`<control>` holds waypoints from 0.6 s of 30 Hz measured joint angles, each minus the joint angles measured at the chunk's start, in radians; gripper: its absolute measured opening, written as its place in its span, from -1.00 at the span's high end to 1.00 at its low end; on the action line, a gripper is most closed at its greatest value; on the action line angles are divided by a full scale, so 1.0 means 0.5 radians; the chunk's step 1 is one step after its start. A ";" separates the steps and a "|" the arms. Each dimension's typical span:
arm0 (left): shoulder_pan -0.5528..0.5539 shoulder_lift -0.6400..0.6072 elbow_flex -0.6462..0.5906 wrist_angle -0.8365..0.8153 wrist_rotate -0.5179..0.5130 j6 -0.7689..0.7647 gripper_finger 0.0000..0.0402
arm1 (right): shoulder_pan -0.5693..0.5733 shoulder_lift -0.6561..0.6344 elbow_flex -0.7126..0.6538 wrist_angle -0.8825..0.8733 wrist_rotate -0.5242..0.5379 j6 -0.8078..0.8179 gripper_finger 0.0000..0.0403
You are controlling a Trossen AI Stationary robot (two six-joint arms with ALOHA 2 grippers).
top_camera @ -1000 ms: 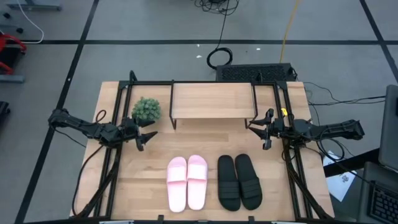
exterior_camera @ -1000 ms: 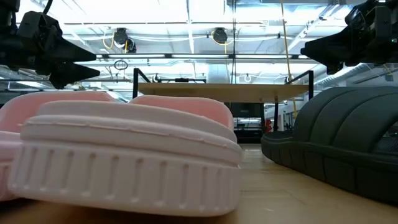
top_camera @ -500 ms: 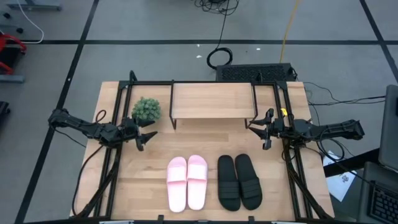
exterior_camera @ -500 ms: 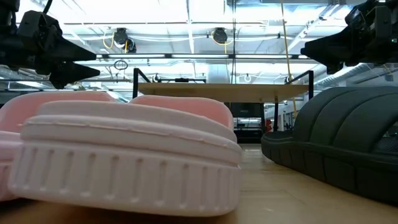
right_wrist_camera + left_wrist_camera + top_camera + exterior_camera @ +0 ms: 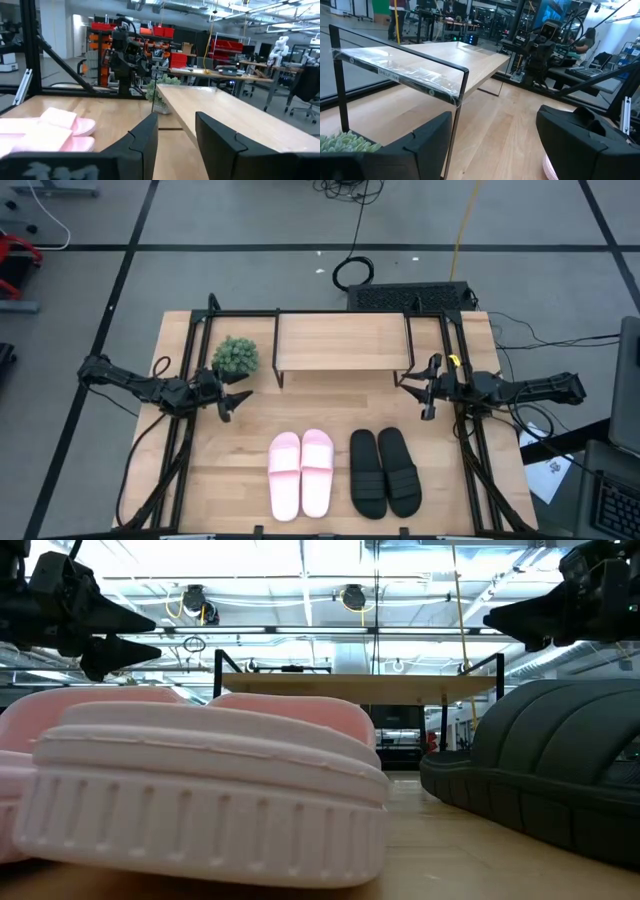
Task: Pick and place slides into the shelf
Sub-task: Put the right black slipper on the shelf
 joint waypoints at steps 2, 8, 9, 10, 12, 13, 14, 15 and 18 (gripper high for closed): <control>0.000 0.000 0.000 0.001 0.000 0.004 -0.46 | 0.000 -0.001 -0.001 0.050 0.003 -0.010 0.39; 0.000 0.000 0.000 0.046 -0.001 0.016 -0.46 | 0.000 0.000 0.000 0.157 0.001 0.064 0.39; 0.000 0.000 0.000 0.074 -0.001 0.033 -0.46 | 0.000 0.000 -0.001 0.193 -0.002 0.064 0.39; 0.000 0.000 0.000 0.108 0.000 0.060 -0.46 | 0.001 0.000 -0.001 0.243 -0.006 0.063 0.39; 0.000 -0.001 0.002 0.173 0.002 0.097 -0.46 | 0.001 0.000 -0.001 0.381 -0.075 0.044 0.39; 0.000 0.000 0.017 0.171 0.012 0.105 -0.46 | 0.001 0.000 0.000 0.468 -0.135 0.037 0.39; -0.001 0.000 0.036 0.168 0.030 0.102 -0.46 | 0.001 0.000 0.009 0.548 -0.218 0.032 0.39; -0.005 0.000 0.059 0.165 0.055 0.084 -0.46 | 0.001 -0.002 0.028 0.589 -0.297 0.035 0.39; -0.038 0.000 0.124 0.147 0.177 0.034 -0.46 | 0.012 0.024 0.103 0.509 -0.472 0.034 0.39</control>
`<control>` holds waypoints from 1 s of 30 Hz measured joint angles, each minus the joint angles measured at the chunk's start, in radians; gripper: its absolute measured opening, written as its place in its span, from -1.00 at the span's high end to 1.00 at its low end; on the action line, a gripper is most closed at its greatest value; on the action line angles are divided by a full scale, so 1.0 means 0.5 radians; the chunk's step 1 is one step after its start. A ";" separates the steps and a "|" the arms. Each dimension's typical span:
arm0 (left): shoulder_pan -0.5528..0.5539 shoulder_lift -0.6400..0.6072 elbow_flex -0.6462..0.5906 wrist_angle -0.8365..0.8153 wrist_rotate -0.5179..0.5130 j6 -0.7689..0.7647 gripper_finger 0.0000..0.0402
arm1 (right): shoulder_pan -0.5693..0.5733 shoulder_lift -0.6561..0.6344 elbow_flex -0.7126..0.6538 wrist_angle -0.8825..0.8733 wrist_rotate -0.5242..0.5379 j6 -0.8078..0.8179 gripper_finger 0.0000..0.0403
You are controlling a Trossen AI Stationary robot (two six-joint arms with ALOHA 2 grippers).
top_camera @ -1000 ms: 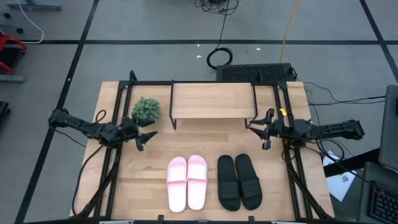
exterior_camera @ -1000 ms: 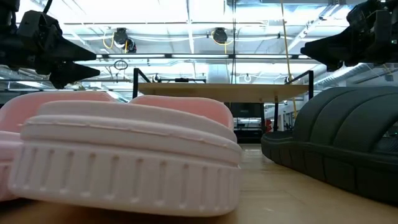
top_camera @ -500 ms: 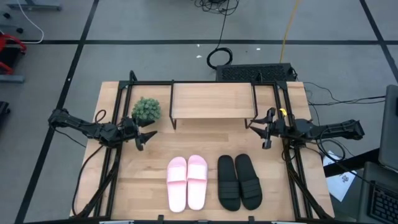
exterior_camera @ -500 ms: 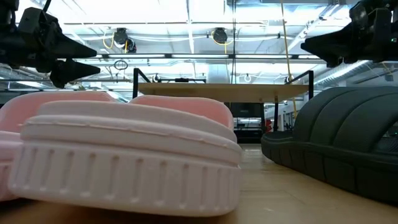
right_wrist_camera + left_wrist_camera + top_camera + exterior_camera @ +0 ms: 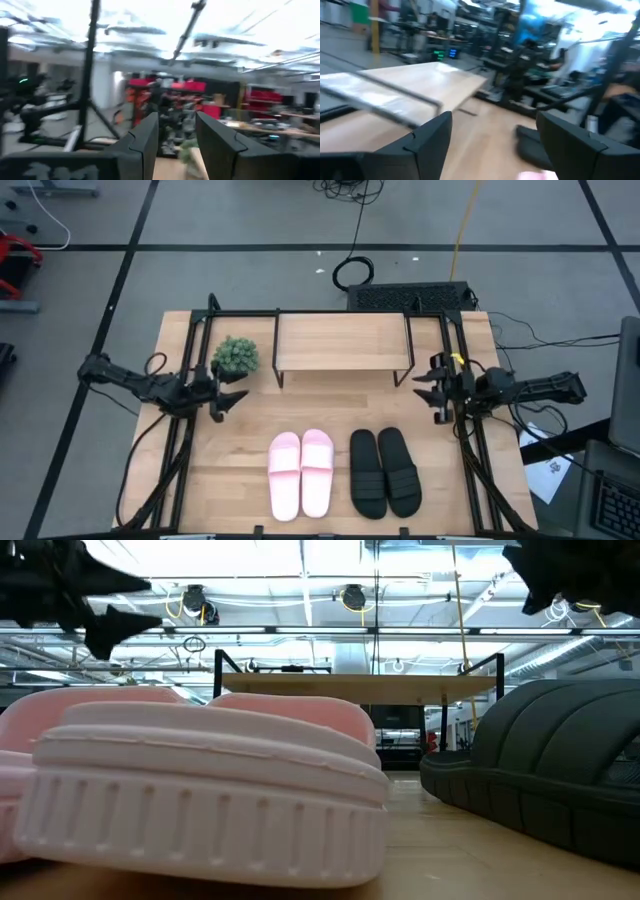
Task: Pick and place slides into the shelf
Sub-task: Put the right black slipper on the shelf
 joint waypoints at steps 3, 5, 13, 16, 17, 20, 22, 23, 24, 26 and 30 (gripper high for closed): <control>-0.064 0.024 0.077 0.002 0.099 -0.035 -0.46 | 0.069 0.072 0.157 -0.144 -0.050 0.018 0.39; -0.120 0.064 0.137 0.001 0.119 -0.042 -0.46 | 0.150 0.168 0.265 -0.290 -0.062 0.064 0.39; -0.375 0.496 0.440 -0.009 0.094 -0.094 -0.46 | 0.652 0.821 0.712 -0.304 -0.099 -0.105 0.39; -0.484 0.713 0.553 -0.018 0.088 -0.146 -0.46 | 0.880 1.092 0.912 -0.304 0.006 -0.266 0.39; -0.520 0.793 0.596 -0.016 0.087 -0.165 -0.46 | 0.966 1.176 0.984 -0.326 0.101 -0.314 0.39; -0.632 1.026 0.719 -0.015 0.029 -0.198 -0.46 | 1.218 1.415 1.192 -0.477 0.504 -0.383 0.39; -0.702 1.171 0.797 -0.017 0.001 -0.199 -0.46 | 1.397 1.569 1.320 -0.569 0.811 -0.391 0.39; -0.733 1.238 0.833 -0.019 -0.007 -0.200 -0.46 | 1.480 1.633 1.373 -0.601 0.939 -0.387 0.39; -0.765 1.303 0.873 -0.016 -0.014 -0.207 -0.46 | 1.561 1.704 1.431 -0.625 1.074 -0.366 0.39; -0.825 1.402 0.935 -0.016 -0.051 -0.234 -0.46 | 1.710 1.825 1.521 -0.644 1.318 -0.304 0.39; -0.926 1.573 1.031 -0.015 -0.176 -0.254 -0.46 | 1.952 2.038 1.634 -0.651 1.700 -0.142 0.39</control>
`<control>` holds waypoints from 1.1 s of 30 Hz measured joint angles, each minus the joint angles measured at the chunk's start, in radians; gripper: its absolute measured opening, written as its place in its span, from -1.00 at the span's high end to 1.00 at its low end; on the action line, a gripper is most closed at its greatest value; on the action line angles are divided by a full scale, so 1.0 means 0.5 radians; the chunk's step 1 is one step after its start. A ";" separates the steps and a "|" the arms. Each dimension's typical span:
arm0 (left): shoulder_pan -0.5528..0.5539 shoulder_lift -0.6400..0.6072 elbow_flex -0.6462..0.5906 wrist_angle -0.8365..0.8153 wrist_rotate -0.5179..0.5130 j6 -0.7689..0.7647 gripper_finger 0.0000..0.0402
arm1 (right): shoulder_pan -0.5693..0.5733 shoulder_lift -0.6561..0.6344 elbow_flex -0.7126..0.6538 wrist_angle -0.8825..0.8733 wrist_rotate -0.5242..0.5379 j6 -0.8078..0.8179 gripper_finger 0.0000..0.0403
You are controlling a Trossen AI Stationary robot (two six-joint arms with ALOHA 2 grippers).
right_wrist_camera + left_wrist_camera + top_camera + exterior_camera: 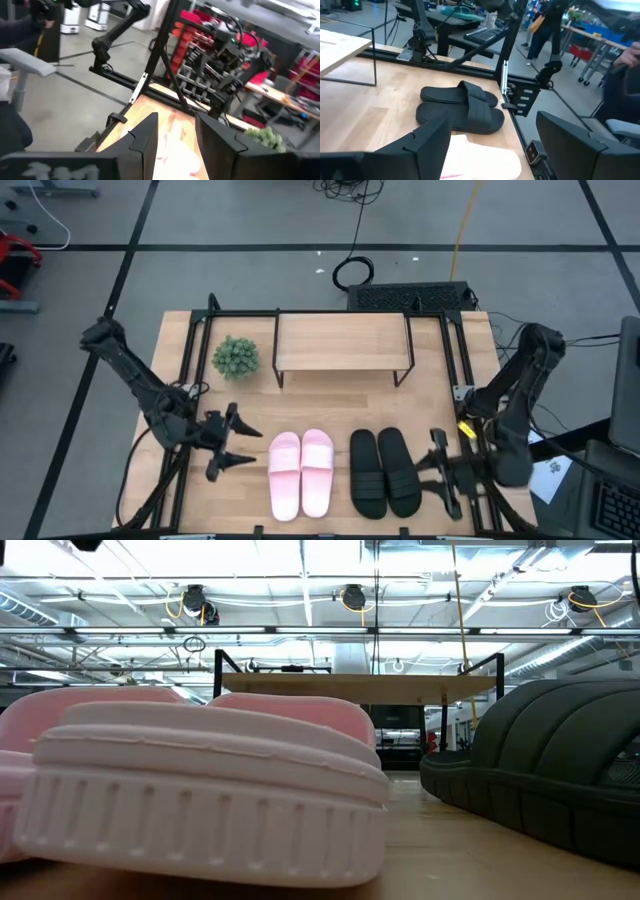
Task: Pick and place slides into the shelf
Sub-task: Put the right black slipper on the shelf
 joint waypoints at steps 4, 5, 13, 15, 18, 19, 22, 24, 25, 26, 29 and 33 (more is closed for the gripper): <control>-0.055 0.142 0.085 0.003 -0.128 -0.024 -0.46 | 0.141 0.185 0.055 0.051 0.253 0.162 0.39; -0.059 0.174 0.104 0.004 -0.142 -0.027 -0.46 | 0.162 0.226 0.064 0.053 0.301 0.202 0.39; -0.062 0.348 0.208 0.020 -0.164 -0.049 -0.46 | 0.204 0.494 0.086 0.058 0.519 0.609 0.39; -0.062 0.362 0.219 0.020 -0.183 -0.048 -0.46 | 0.203 0.549 0.086 0.060 0.523 0.701 0.39; -0.062 0.366 0.222 0.019 -0.209 -0.050 -0.46 | 0.217 0.616 0.085 0.052 0.523 0.846 0.39; -0.062 0.366 0.222 0.020 -0.215 -0.059 -0.46 | 0.227 0.630 0.086 0.051 0.523 0.891 0.39; -0.062 0.366 0.222 0.021 -0.217 -0.102 -0.46 | 0.265 0.660 0.086 0.023 0.523 1.016 0.39; -0.062 0.366 0.222 0.021 -0.214 -0.136 -0.46 | 0.287 0.666 0.085 -0.055 0.522 1.112 0.39; -0.062 0.366 0.222 0.021 -0.206 -0.142 -0.46 | 0.296 0.664 0.085 -0.114 0.523 1.175 0.39; -0.062 0.366 0.222 0.021 -0.199 -0.145 -0.46 | 0.301 0.659 0.085 -0.193 0.523 1.250 0.39; -0.062 0.365 0.222 0.021 -0.196 -0.145 -0.46 | 0.299 0.640 0.085 -0.498 0.520 1.509 0.42; -0.062 0.365 0.222 0.021 -0.194 -0.146 -0.46 | 0.248 0.587 0.085 -1.043 0.346 2.023 0.49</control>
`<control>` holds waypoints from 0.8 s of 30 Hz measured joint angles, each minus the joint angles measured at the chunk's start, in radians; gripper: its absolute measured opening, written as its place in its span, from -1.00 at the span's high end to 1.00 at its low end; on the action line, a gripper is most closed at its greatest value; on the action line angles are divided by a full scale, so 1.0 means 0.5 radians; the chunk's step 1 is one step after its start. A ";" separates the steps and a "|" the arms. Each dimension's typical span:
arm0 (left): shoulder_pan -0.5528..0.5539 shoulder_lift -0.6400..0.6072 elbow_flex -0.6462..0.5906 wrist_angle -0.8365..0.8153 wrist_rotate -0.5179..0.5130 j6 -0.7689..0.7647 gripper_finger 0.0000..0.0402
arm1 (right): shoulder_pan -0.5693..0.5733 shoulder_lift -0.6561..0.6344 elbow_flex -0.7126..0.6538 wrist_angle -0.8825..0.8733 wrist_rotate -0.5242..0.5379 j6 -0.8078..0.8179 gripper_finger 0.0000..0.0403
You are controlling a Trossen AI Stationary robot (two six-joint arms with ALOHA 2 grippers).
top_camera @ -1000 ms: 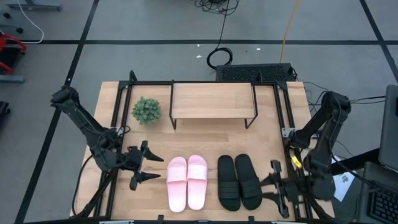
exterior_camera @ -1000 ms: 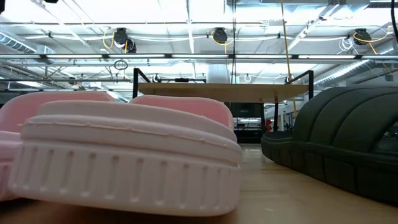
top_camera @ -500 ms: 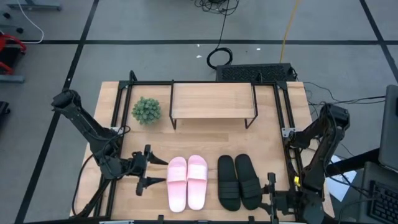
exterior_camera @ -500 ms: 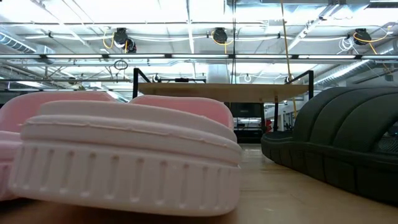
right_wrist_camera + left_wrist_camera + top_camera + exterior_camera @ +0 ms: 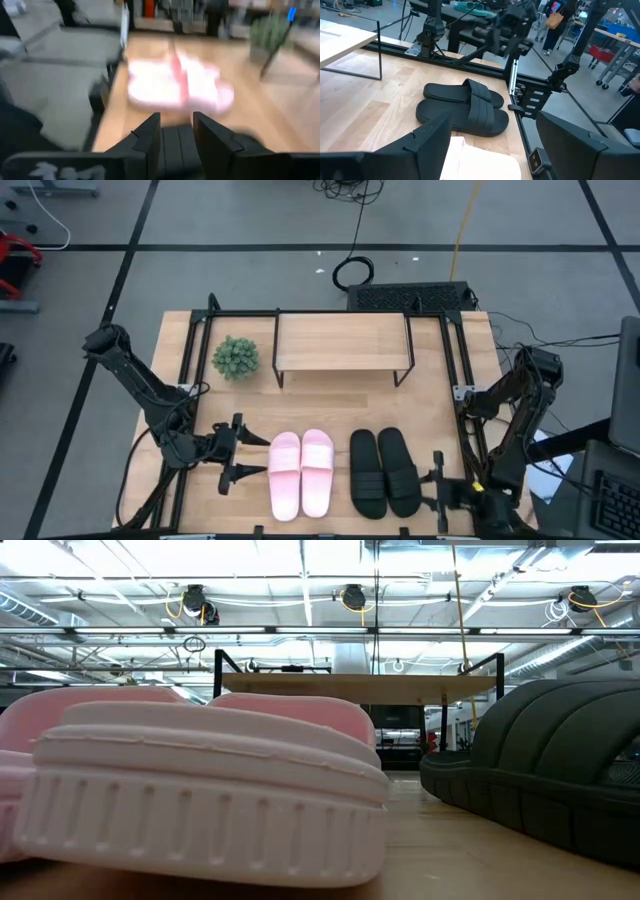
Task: Pick and place slides into the shelf
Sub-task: Put the right black slipper on the shelf
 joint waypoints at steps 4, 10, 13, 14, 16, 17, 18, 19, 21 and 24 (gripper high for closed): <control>0.000 0.000 0.000 0.000 0.000 0.001 -0.46 | -0.063 -0.071 -0.001 -0.447 -0.276 0.452 0.57; 0.000 0.000 0.000 0.000 0.001 0.008 -0.46 | -0.097 -0.219 -0.002 -0.668 -0.542 0.530 0.64; 0.000 0.000 0.000 0.000 0.000 0.009 -0.46 | -0.121 -0.325 -0.002 -0.705 -0.750 0.605 0.66; 0.000 0.000 0.000 0.000 0.000 0.009 -0.46 | -0.129 -0.364 -0.002 -0.718 -0.790 0.646 0.66; 0.000 0.000 0.000 0.000 0.000 0.016 -0.46 | -0.146 -0.443 -0.002 -0.726 -0.843 0.711 0.66; 0.000 0.000 0.000 0.000 0.000 0.026 -0.46 | -0.150 -0.480 -0.002 -0.731 -0.853 0.729 0.66; 0.000 0.000 0.000 0.000 -0.001 0.033 -0.46 | -0.158 -0.517 -0.002 -0.739 -0.868 0.739 0.66; 0.000 0.000 0.000 0.000 -0.003 0.044 -0.46 | -0.167 -0.555 -0.002 -0.750 -0.889 0.739 0.65; 0.000 0.000 0.000 0.000 -0.010 0.053 -0.46 | -0.191 -0.626 -0.017 -0.761 -0.897 0.754 0.64; 0.002 0.000 0.000 0.001 -0.012 0.053 -0.46 | -0.258 -0.738 -0.089 -0.762 -1.017 0.808 0.61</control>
